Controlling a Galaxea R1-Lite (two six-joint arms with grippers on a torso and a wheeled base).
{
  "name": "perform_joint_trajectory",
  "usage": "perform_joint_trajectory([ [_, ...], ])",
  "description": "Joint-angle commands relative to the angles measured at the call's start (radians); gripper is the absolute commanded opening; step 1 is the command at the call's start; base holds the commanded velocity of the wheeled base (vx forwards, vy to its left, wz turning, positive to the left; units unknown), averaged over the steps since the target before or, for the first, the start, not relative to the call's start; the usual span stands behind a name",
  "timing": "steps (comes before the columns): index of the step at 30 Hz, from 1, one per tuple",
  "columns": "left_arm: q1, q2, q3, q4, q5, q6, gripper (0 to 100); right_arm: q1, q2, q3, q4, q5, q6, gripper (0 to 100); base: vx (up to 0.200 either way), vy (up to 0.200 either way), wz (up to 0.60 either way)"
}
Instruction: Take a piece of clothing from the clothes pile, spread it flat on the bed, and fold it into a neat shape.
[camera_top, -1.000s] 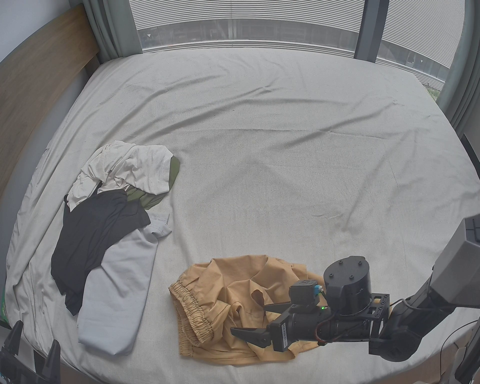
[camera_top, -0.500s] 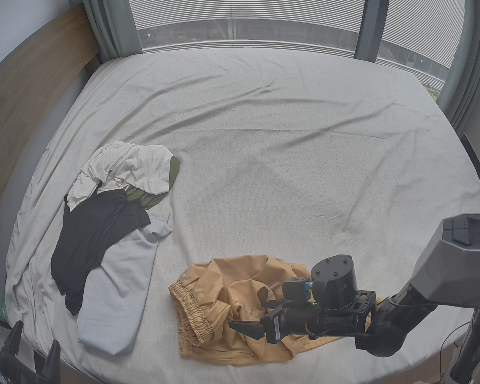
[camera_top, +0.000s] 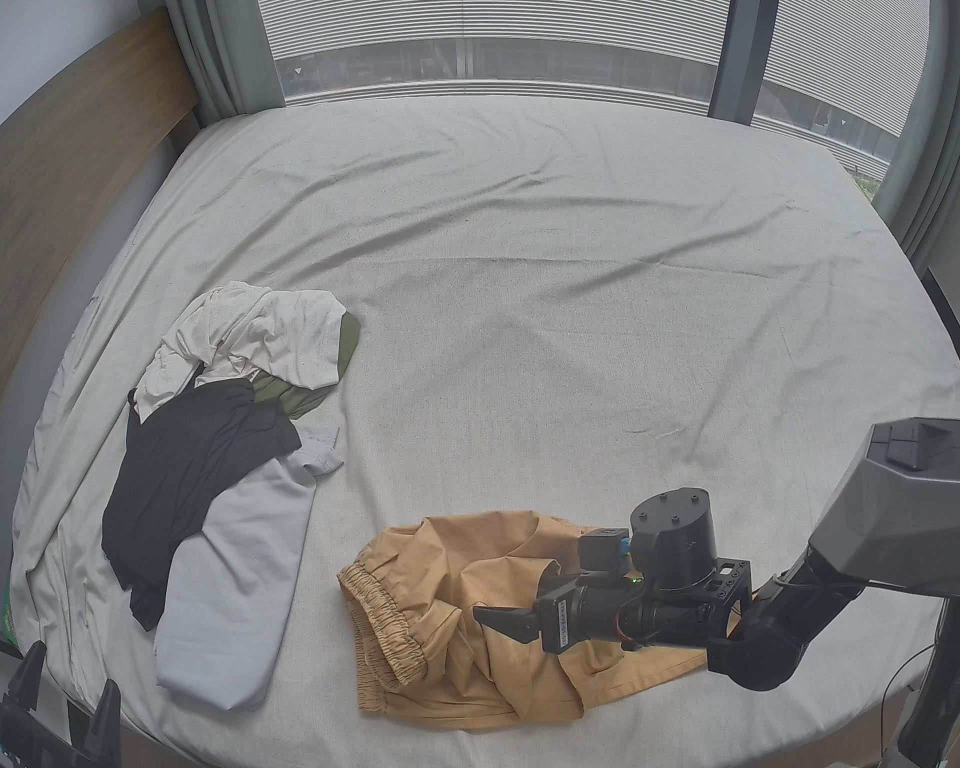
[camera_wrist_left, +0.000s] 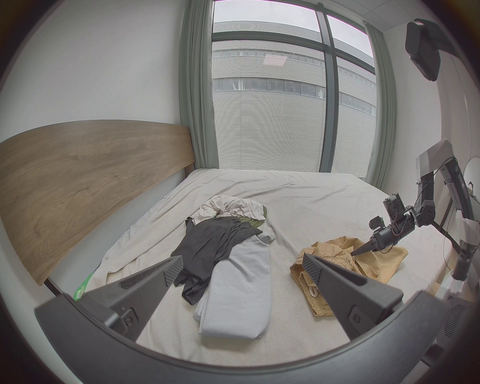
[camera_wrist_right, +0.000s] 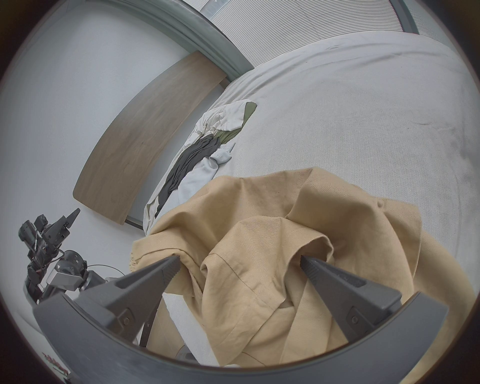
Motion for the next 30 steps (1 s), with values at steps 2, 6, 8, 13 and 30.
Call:
perform_joint_trajectory([
  [2,0.000,-0.013,0.018,0.000,0.001,0.000,100,-0.008,0.020,-0.005,-0.003,0.001,0.002,100,0.000,0.000,0.00],
  [6,0.000,-0.013,0.018,0.000,-0.001,0.000,100,-0.008,0.036,-0.016,-0.005,-0.022,0.004,100,0.000,0.000,0.00],
  [8,0.000,-0.013,0.018,0.000,0.001,0.000,100,-0.008,0.048,-0.026,-0.009,-0.042,0.004,0,0.000,0.000,0.00],
  [13,0.000,-0.013,0.018,0.000,-0.001,0.000,100,-0.007,0.054,-0.026,-0.028,-0.044,0.008,0,0.000,0.000,0.00],
  [30,0.000,-0.013,0.018,0.000,0.001,0.000,100,-0.004,-0.085,0.072,-0.031,-0.042,0.093,0,0.000,0.000,0.00],
])
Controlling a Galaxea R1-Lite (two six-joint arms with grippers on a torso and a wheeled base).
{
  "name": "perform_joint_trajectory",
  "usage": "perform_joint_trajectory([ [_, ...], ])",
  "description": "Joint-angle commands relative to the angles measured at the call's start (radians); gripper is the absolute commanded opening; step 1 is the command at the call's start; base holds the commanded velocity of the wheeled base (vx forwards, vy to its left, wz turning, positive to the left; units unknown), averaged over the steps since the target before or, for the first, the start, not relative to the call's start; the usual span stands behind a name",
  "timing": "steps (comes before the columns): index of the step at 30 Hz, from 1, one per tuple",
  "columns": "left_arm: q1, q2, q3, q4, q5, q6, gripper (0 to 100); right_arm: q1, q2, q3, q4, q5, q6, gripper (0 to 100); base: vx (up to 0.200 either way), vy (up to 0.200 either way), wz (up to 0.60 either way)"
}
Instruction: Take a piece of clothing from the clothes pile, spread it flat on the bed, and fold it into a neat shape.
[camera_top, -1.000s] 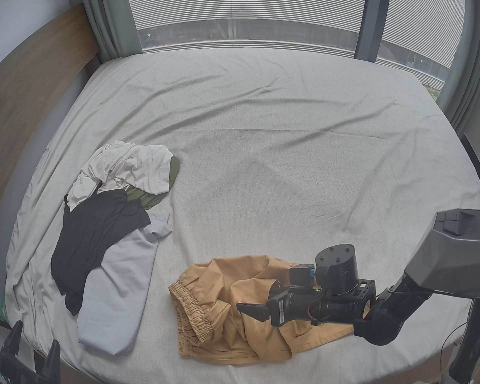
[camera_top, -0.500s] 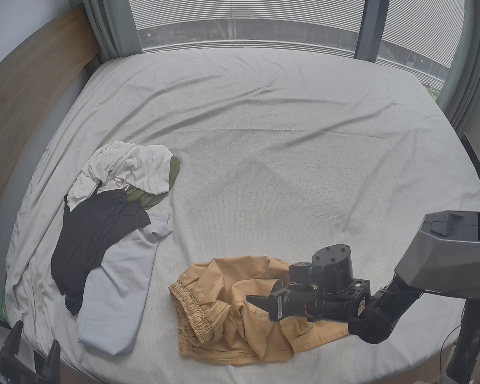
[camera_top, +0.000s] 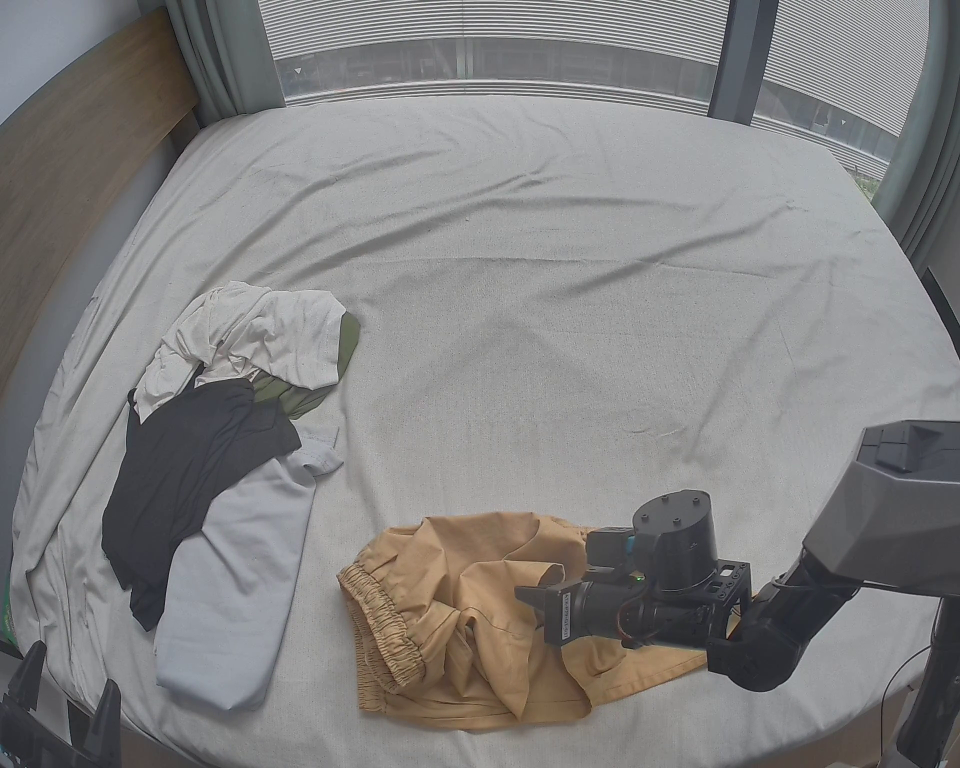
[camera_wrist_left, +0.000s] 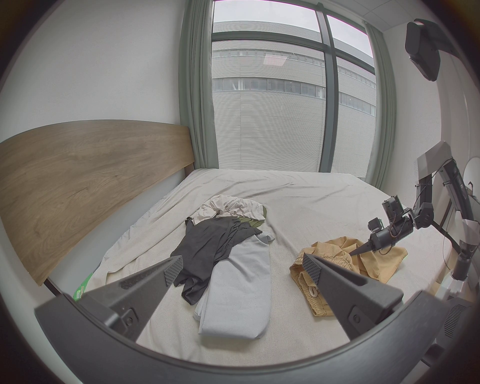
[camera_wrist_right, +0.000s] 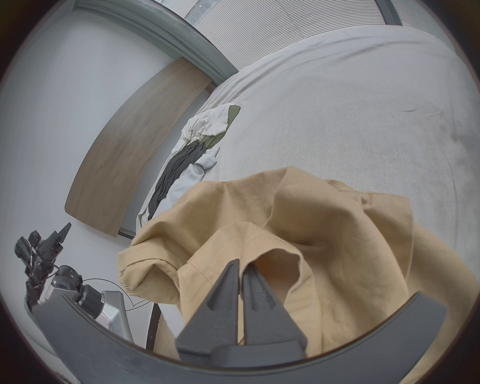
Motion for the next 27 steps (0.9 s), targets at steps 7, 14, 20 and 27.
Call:
perform_joint_trajectory([
  [7,0.000,-0.013,0.018,0.000,0.000,0.000,100,-0.043,-0.137,0.106,-0.046,0.010,0.013,0,0.000,0.000,0.00],
  [14,0.000,-0.013,0.018,0.000,0.000,0.000,100,-0.099,-0.167,0.149,-0.050,0.047,0.018,0,0.000,0.000,0.00],
  [20,0.000,-0.013,0.018,-0.002,-0.002,0.000,100,-0.135,-0.167,0.142,-0.053,0.076,0.047,0,0.000,0.000,0.00],
  [27,0.000,-0.013,0.018,0.000,-0.002,0.000,100,-0.159,-0.163,0.141,-0.053,0.096,0.050,0,0.000,0.000,0.00],
])
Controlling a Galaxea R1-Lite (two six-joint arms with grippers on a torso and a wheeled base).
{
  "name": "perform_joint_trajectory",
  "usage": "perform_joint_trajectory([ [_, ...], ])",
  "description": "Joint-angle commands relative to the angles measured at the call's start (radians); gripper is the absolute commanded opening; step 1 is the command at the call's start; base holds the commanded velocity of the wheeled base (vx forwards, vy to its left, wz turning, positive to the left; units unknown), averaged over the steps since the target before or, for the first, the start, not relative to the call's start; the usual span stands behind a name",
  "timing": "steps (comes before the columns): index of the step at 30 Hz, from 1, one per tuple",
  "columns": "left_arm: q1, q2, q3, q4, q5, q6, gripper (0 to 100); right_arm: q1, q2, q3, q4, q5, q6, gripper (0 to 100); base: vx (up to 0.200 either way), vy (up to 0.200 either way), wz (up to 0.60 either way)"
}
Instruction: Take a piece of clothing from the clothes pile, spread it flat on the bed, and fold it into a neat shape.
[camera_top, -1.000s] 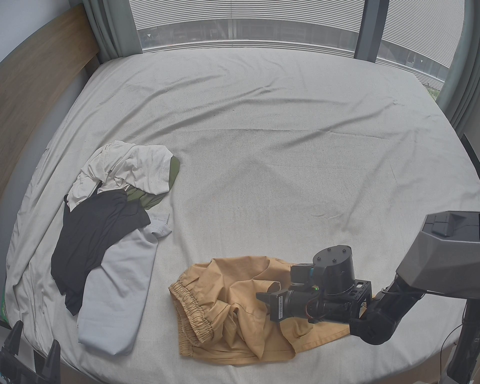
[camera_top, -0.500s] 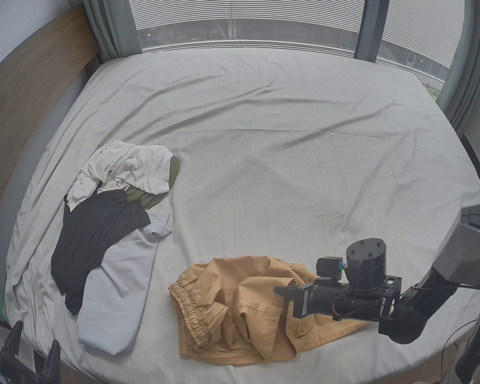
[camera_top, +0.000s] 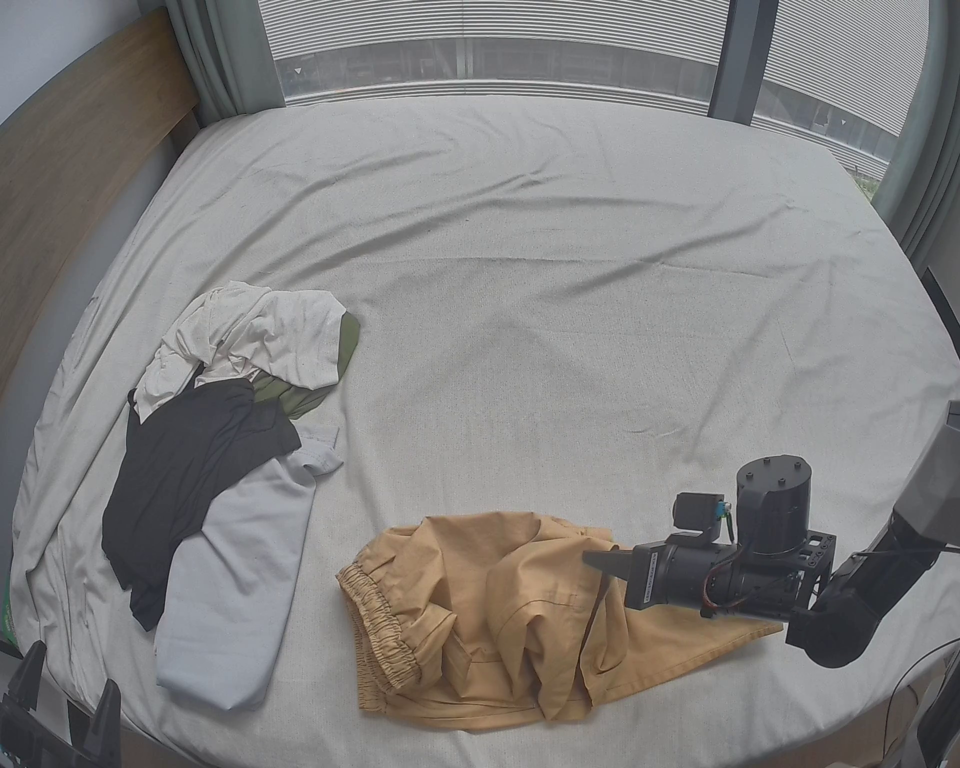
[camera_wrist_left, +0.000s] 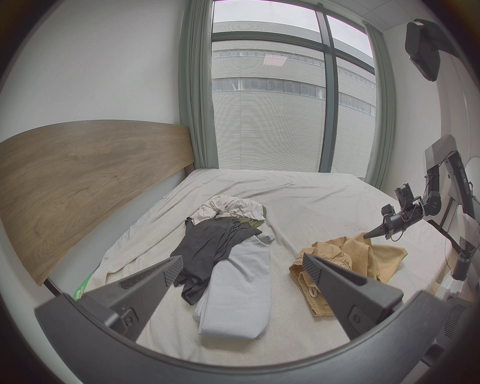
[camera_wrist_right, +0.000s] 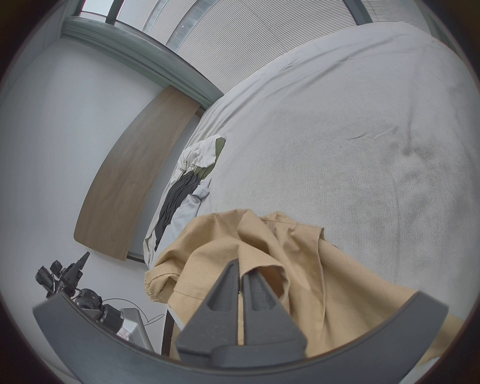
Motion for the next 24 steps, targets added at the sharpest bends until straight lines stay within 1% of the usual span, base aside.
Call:
perform_joint_trajectory([
  [1,0.000,-0.013,0.018,0.000,0.000,0.000,100,-0.007,0.003,-0.001,0.000,0.010,0.001,0,0.000,0.000,0.00],
  [4,0.000,-0.013,0.018,-0.001,0.000,0.000,100,-0.005,0.006,0.001,-0.016,0.012,0.001,0,0.000,0.000,0.00],
  [6,0.000,-0.013,0.018,0.000,0.000,0.000,100,-0.002,0.013,0.010,-0.063,0.024,0.007,0,0.000,0.000,0.00],
  [8,0.000,-0.013,0.018,-0.001,0.000,0.000,100,0.001,0.018,0.015,-0.080,0.029,0.012,0,0.000,0.000,0.00],
  [9,0.000,-0.013,0.018,0.000,0.000,0.000,100,0.004,0.024,0.026,-0.095,0.030,0.012,100,0.000,0.000,0.00],
  [16,0.000,-0.013,0.018,0.000,0.000,0.000,100,0.018,0.064,0.045,-0.129,0.030,0.017,100,0.000,0.000,0.00],
  [20,0.000,-0.013,0.018,0.000,0.000,0.000,100,0.045,0.102,0.055,-0.192,0.029,0.018,100,0.000,0.000,0.00],
  [24,0.000,-0.013,0.018,-0.001,0.001,0.000,100,0.084,0.105,0.081,-0.233,0.027,0.041,100,0.000,0.000,0.00],
])
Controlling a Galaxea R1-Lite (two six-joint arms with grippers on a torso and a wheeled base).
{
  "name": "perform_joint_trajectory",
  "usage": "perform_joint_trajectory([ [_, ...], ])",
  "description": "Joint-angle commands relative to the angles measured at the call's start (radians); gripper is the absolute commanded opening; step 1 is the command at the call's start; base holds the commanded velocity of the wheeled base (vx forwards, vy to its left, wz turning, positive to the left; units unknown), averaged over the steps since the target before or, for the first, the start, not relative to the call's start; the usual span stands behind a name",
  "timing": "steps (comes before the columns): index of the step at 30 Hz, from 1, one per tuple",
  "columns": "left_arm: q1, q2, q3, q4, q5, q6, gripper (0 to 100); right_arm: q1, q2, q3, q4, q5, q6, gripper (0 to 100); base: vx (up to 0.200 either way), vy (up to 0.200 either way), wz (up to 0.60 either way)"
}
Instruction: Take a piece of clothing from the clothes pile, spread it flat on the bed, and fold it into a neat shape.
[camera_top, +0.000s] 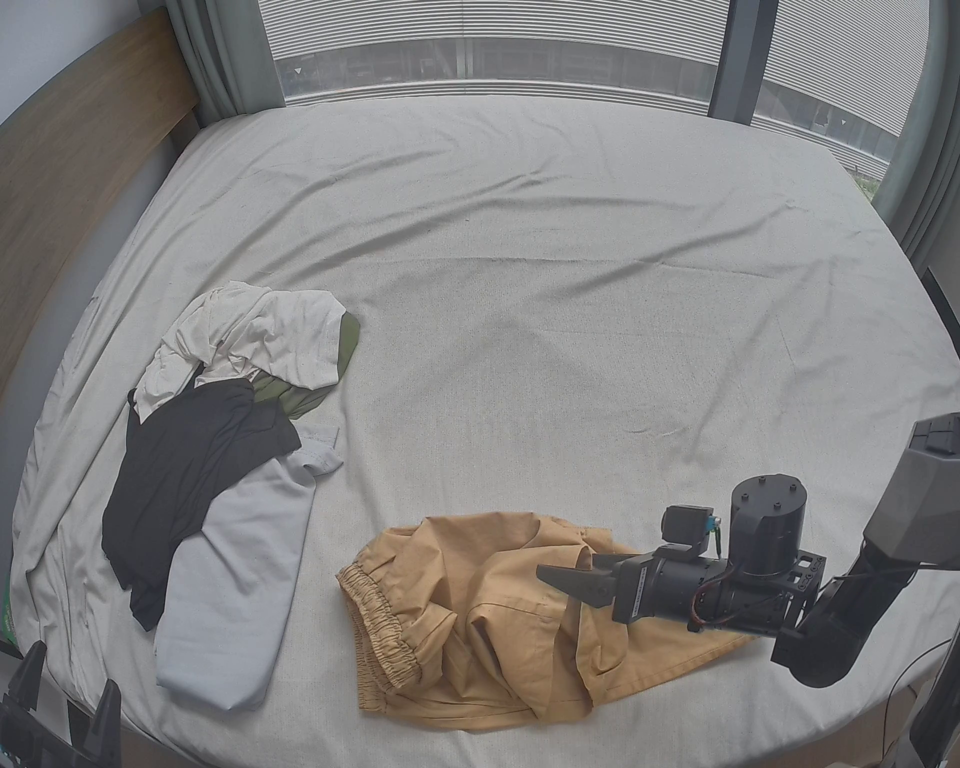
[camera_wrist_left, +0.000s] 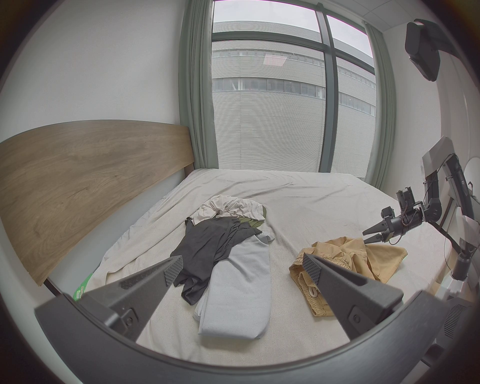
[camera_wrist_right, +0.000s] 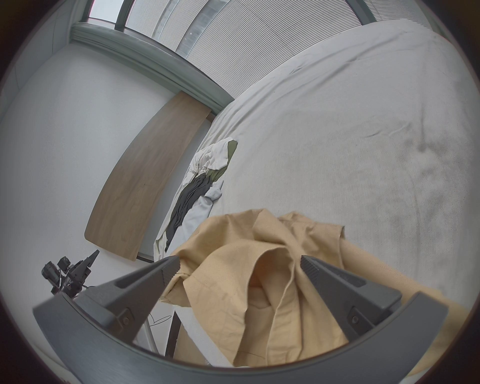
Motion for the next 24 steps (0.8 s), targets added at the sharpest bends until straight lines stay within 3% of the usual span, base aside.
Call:
perform_joint_trajectory([
  [1,0.000,-0.013,0.018,0.000,0.000,0.000,100,0.043,0.024,0.030,-0.017,-0.003,0.011,100,0.000,0.000,0.00],
  [18,0.000,-0.013,0.018,0.000,0.001,0.000,100,0.091,0.098,0.042,-0.023,-0.003,0.019,100,0.000,0.000,0.00],
  [24,0.000,-0.013,0.018,-0.001,0.000,0.000,100,0.104,0.181,0.032,-0.138,-0.004,0.051,100,0.000,0.000,0.00],
])
